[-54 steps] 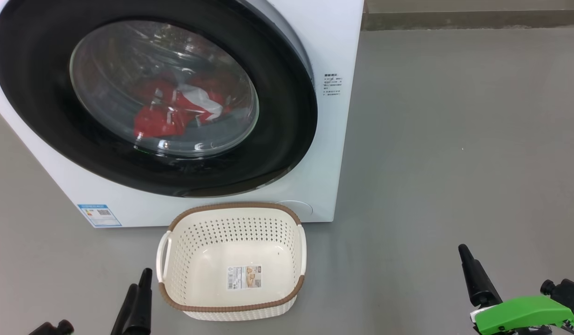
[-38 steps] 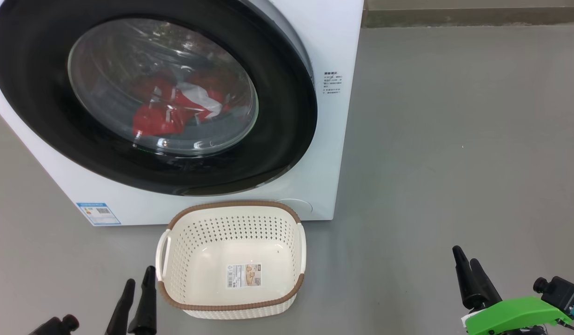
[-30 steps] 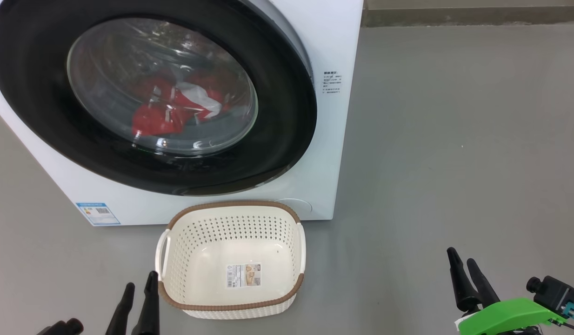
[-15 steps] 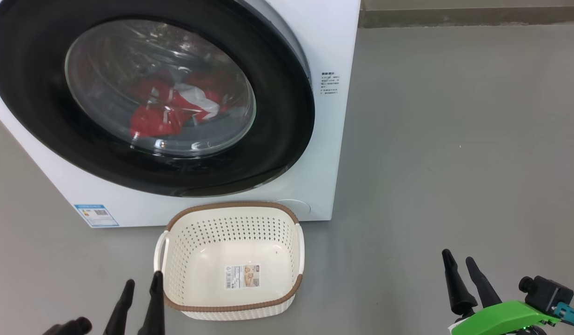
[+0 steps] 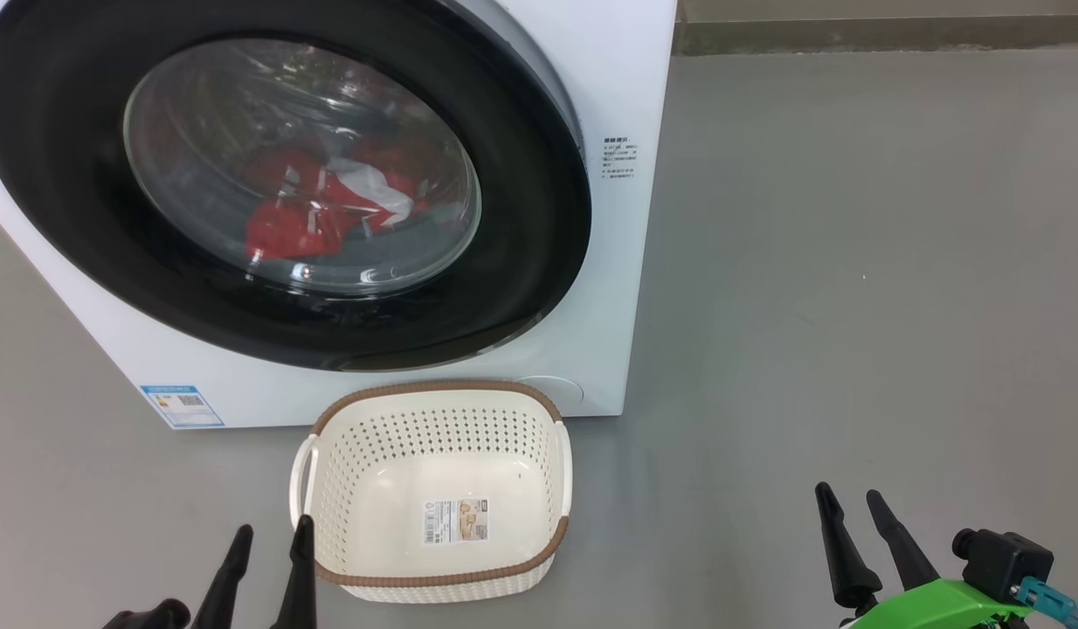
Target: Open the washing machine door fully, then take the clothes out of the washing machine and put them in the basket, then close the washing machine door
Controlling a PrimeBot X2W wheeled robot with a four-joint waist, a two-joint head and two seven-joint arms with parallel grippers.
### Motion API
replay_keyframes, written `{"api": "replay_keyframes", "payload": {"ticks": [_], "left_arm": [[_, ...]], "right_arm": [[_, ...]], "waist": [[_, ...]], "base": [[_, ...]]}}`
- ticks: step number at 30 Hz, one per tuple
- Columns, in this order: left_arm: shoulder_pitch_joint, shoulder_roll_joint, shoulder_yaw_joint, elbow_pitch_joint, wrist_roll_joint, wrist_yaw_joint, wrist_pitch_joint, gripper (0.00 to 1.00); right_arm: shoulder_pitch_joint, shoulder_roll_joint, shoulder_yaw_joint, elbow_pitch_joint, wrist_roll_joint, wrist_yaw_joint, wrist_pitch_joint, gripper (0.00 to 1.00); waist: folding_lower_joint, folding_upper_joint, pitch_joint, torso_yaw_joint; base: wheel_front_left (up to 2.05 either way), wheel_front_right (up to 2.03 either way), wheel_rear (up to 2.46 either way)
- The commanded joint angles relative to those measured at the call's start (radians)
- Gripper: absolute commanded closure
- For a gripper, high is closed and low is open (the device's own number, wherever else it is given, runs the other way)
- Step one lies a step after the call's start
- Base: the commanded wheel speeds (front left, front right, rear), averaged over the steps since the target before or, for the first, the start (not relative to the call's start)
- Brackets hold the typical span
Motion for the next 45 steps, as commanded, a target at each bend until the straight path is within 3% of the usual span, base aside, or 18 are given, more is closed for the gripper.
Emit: {"api": "replay_keyframes", "payload": {"ticks": [1, 23, 45], "left_arm": [[0.000, 0.014, 0.025, -0.030, 0.040, -0.005, -0.019, 0.00], [0.008, 0.017, 0.035, 0.010, 0.243, -0.007, -0.081, 0.00], [-0.007, 0.017, 0.078, 0.038, 0.193, -0.007, -0.083, 0.00]], "right_arm": [[-0.010, -0.015, 0.025, -0.018, -0.038, 0.006, -0.021, 0.00], [0.004, -0.021, -0.016, -0.006, -0.277, 0.008, -0.082, 0.00], [0.011, -0.019, -0.067, -0.052, -0.296, 0.008, -0.084, 0.00]], "waist": [[-0.0001, 0.0000, 0.000, 0.000], [-0.0001, 0.0000, 0.006, -0.010], [-0.0001, 0.0000, 0.017, -0.011]], "base": [[0.00, 0.00, 0.00], [0.00, 0.00, 0.00], [0.00, 0.00, 0.00]]}}
